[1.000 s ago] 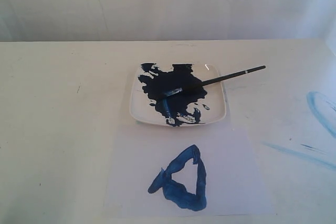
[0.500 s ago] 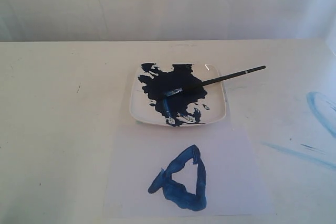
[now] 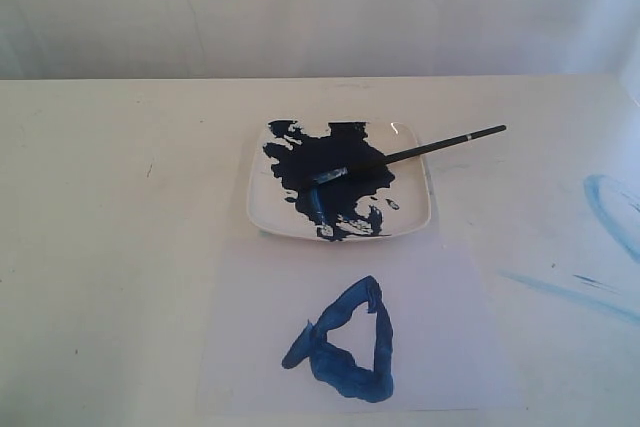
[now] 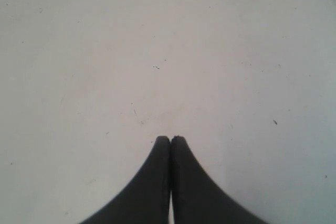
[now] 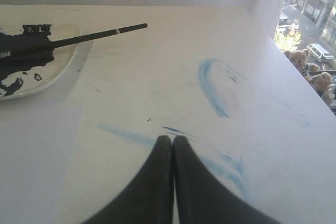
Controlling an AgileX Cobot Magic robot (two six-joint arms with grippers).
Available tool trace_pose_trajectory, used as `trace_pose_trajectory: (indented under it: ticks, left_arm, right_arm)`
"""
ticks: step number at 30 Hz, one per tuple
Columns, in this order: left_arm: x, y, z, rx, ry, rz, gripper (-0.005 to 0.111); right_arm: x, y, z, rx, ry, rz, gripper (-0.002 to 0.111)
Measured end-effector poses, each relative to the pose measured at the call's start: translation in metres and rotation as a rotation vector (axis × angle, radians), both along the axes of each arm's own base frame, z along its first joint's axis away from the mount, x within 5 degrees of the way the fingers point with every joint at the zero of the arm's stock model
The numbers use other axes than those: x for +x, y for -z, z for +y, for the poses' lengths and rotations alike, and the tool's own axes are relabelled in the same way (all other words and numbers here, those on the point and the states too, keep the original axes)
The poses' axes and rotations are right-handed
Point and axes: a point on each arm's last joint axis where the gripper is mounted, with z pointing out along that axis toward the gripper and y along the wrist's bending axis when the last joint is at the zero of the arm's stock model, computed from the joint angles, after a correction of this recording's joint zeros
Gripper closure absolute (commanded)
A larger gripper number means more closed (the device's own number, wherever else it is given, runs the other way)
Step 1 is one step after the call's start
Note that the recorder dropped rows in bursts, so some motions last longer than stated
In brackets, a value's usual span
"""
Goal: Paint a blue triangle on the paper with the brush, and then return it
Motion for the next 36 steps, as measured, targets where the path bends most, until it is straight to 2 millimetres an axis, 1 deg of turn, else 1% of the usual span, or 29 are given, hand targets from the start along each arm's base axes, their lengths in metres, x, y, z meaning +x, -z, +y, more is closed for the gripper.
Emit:
trace_pose_trajectory:
  ticks: [36]
  left_arm:
    - [0.0, 0.0, 0.0, 0.0, 0.0, 0.0, 0.107]
  right_arm:
    - [0.0, 0.0, 0.0, 0.018, 0.005, 0.002, 0.108]
